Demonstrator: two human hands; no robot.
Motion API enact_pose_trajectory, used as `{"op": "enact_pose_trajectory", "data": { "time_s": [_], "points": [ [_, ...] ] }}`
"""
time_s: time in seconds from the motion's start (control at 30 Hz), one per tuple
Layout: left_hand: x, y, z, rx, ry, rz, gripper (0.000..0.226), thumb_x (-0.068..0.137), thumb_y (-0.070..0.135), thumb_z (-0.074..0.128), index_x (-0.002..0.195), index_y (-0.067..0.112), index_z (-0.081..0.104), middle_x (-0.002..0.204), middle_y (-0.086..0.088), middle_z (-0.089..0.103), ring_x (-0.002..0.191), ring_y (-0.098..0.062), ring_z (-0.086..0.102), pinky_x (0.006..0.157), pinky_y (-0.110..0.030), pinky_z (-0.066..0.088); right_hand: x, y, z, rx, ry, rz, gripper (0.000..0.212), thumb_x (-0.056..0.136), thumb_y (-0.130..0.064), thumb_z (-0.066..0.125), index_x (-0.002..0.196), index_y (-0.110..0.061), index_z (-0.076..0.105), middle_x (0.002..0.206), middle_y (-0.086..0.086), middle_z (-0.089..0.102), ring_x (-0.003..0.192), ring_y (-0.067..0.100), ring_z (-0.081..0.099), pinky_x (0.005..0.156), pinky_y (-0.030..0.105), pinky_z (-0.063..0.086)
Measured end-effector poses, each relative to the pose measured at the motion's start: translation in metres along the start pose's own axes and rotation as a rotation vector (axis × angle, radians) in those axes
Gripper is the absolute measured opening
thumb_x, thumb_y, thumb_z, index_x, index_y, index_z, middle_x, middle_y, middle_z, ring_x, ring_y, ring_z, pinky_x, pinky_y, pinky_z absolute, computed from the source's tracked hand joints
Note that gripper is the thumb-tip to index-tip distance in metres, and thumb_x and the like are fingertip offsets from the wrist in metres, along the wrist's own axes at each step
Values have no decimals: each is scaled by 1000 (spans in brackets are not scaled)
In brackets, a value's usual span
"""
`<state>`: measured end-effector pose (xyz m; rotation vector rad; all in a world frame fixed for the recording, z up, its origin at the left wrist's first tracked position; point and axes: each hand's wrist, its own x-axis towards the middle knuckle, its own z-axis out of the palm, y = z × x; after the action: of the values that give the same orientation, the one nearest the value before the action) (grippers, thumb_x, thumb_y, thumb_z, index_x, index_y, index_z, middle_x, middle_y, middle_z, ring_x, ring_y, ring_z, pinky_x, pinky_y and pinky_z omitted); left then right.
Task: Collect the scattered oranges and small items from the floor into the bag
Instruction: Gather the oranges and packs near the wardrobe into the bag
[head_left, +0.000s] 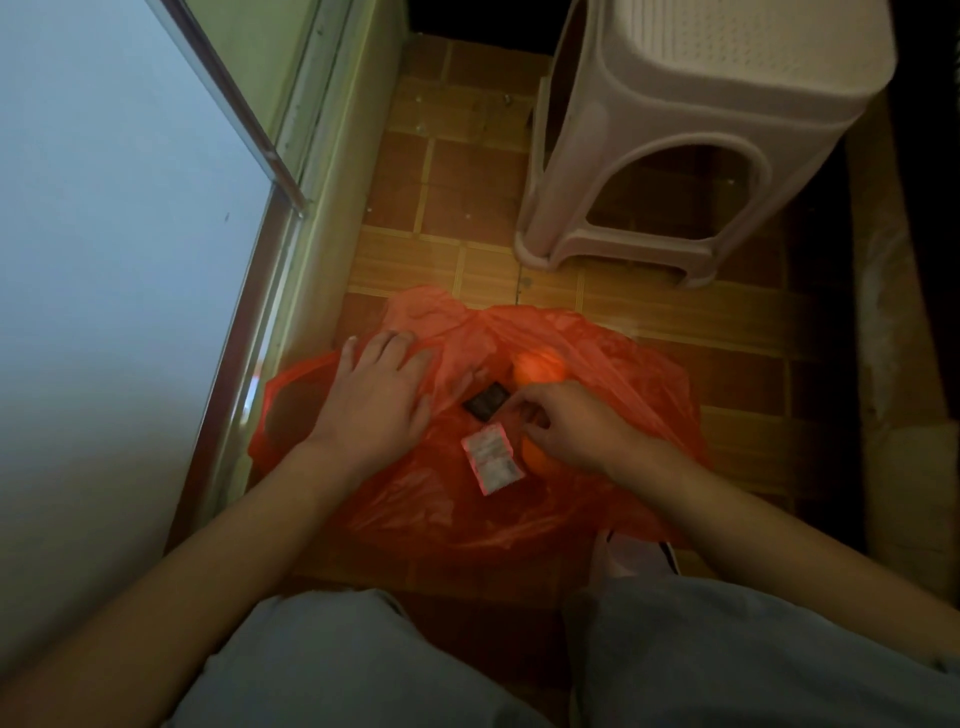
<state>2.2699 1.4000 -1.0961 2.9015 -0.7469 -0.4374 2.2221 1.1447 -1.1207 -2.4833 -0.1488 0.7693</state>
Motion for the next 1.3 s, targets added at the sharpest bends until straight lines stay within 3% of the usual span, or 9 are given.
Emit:
{"op": "enact_pose_trajectory", "data": {
  "time_s": [0.13,0.3,0.53,0.6,0.7,0.87,1.0,1.13,1.3],
  "points": [
    [-5,-3,-4,5,17,-4,52,94,37,57,142,19,54,148,-10,50,143,-33,40,116,-66,30,-6,5,-8,-37,74,24,30,96,-19,66,125,-22,68,113,1,74,102,20,68,82,32,53],
    [-5,-5,-11,41,65,-32,55,93,39,57,144,18,52,150,-9,48,144,-31,37,117,-63,29,-15,7,-12,-76,149,-25,31,93,-17,66,124,-20,68,120,1,70,108,23,66,87,37,54],
    [0,-4,-17,164,-82,-346,77,89,40,63,155,14,33,141,-18,51,131,-41,47,106,-63,39,-31,19,-12,-261,254,-50,42,87,-19,67,129,-18,63,128,1,58,118,26,54,96,40,49],
    [0,-2,-17,152,-123,-391,67,92,32,59,151,13,35,130,-18,59,120,-40,58,95,-54,47,-37,23,-14,-278,292,-43,45,85,-20,68,129,-20,61,131,1,55,118,26,51,94,44,49],
    [2,-3,-19,124,-127,-436,36,94,21,55,129,13,52,114,-16,69,106,-39,68,83,-45,53,-46,26,-18,-307,335,50,60,84,-27,70,141,-26,52,141,0,46,124,27,45,97,49,48],
    [5,-2,-34,124,-184,-517,26,94,21,61,117,15,71,114,-17,73,106,-38,71,86,-41,56,-62,35,-23,-389,271,278,94,81,-37,80,155,-30,24,152,6,34,138,32,38,108,53,40],
    [7,1,-51,167,-277,-625,33,89,24,65,119,11,71,122,-16,69,111,-37,69,88,-43,56,-67,46,-23,-366,201,327,89,83,-18,75,156,-27,25,146,8,37,136,34,40,106,51,43],
    [9,7,-70,162,-327,-665,39,89,30,69,122,10,68,126,-15,67,115,-37,67,91,-46,56,-63,50,-27,-262,228,343,68,92,-5,54,154,-25,36,143,7,49,124,35,57,94,45,50],
    [17,31,-82,29,-125,-486,26,90,38,68,105,18,72,100,-10,72,94,-36,70,72,-37,53,-55,42,-31,-184,293,269,56,91,-8,57,145,-23,51,134,4,60,112,34,65,86,43,56]
  ]
}}
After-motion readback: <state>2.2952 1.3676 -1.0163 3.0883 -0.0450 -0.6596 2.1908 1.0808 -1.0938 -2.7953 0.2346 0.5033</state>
